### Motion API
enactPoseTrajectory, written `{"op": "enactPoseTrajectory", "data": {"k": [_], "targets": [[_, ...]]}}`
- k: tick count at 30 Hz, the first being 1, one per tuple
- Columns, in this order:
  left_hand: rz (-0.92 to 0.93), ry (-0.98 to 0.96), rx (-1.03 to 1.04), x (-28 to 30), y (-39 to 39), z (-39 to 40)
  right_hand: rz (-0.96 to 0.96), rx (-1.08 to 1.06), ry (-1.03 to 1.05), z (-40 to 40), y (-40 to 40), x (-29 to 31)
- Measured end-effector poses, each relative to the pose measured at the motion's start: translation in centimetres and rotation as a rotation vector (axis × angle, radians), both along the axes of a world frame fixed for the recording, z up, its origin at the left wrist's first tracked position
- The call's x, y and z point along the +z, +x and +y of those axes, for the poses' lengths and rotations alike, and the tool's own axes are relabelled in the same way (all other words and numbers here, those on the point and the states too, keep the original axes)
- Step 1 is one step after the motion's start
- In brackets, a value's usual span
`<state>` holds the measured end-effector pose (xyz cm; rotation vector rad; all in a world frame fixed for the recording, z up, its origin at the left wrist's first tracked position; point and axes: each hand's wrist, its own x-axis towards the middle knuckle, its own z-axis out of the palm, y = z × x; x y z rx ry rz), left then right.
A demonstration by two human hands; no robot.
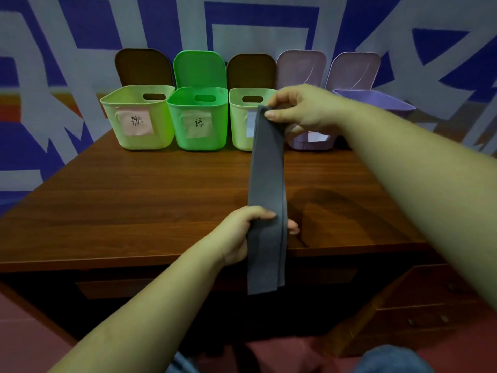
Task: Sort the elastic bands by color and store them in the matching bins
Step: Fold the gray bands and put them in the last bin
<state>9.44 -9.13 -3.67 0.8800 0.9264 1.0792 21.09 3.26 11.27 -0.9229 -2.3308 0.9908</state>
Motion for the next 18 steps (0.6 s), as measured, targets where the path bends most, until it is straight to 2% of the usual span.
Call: {"op": "enactPoseTrajectory", "data": {"k": [2, 6, 11, 14, 18], "targets": [[0.006, 0.039, -0.065, 0.3, 0.1, -0.4, -0.026, 0.019, 0.023, -1.0, 0.5, 1.1], [0.229, 0.139, -0.079, 1.2, 0.1, -1.2, -0.055, 0.064, 0.04, -3.5, 1.7, 3.0], [0.048, 0.165, -0.131, 2.2, -0.3, -2.7, -0.042, 0.123, 0.008, -6.9, 3.5, 5.7], [0.036, 0.21, -0.172, 3.2, -0.3, -3.7, -0.052, 0.182, -0.035, -8.8, 4.3, 7.2], [0.051, 0.226, -0.186, 4.7, 0.1, -5.0, -0.018, 0.117, 0.057, -10.4, 4.6, 8.8]]}}
